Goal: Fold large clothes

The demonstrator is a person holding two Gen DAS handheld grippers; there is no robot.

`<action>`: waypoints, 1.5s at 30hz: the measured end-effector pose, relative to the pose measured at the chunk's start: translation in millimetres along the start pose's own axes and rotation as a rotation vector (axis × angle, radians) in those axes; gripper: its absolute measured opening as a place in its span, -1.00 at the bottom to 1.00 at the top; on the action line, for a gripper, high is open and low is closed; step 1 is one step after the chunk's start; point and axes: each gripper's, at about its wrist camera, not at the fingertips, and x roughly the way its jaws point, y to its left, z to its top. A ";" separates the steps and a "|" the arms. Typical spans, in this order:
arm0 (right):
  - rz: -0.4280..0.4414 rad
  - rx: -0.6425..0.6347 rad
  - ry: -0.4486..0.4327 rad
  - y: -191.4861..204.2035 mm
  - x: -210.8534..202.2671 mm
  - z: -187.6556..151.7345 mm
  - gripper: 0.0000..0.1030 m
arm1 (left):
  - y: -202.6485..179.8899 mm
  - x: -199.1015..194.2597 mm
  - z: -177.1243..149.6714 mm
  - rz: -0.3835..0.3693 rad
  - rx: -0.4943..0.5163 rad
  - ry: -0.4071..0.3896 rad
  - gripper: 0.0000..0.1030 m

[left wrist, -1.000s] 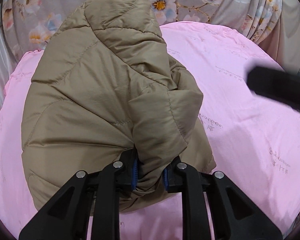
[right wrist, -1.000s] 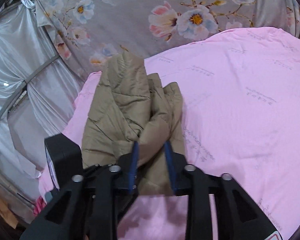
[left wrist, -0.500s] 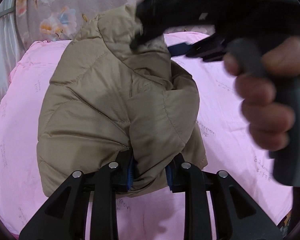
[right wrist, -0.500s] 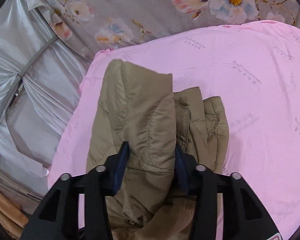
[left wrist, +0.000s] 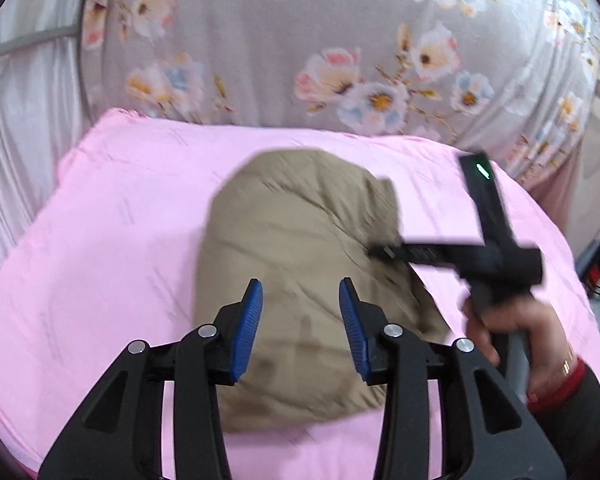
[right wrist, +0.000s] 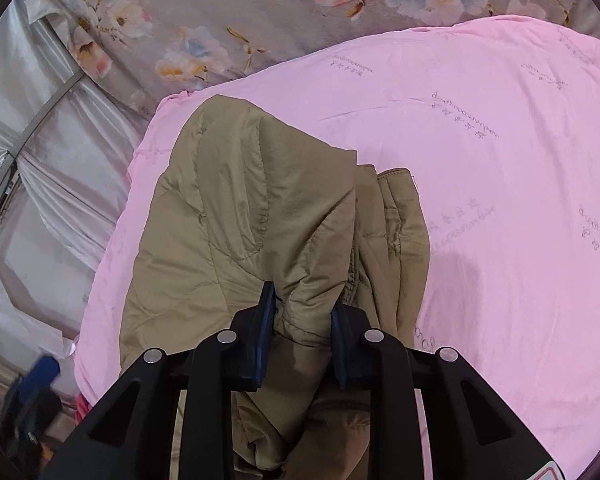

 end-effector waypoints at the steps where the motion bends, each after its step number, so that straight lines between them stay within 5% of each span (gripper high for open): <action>1: 0.002 0.006 -0.002 -2.1 0.2 -1.2 -0.55 | 3.7 9.5 11.7 0.041 -0.004 -0.005 -0.26; 6: 0.021 0.034 -0.015 -13.4 0.3 -7.6 -0.55 | 11.8 61.7 43.7 0.138 -0.019 0.035 -0.26; 13: 0.015 0.037 -0.046 -19.1 4.3 -14.2 -0.55 | 22.1 130.8 41.8 0.158 -0.050 0.142 -0.26; 25: 0.024 0.071 -0.123 -35.9 24.0 -33.9 -0.52 | 5.7 160.4 11.9 0.293 0.031 0.037 -0.23; 45: 0.045 0.114 -0.209 -51.8 40.6 -51.3 -0.54 | 8.0 195.3 2.2 0.256 0.042 -0.023 -0.22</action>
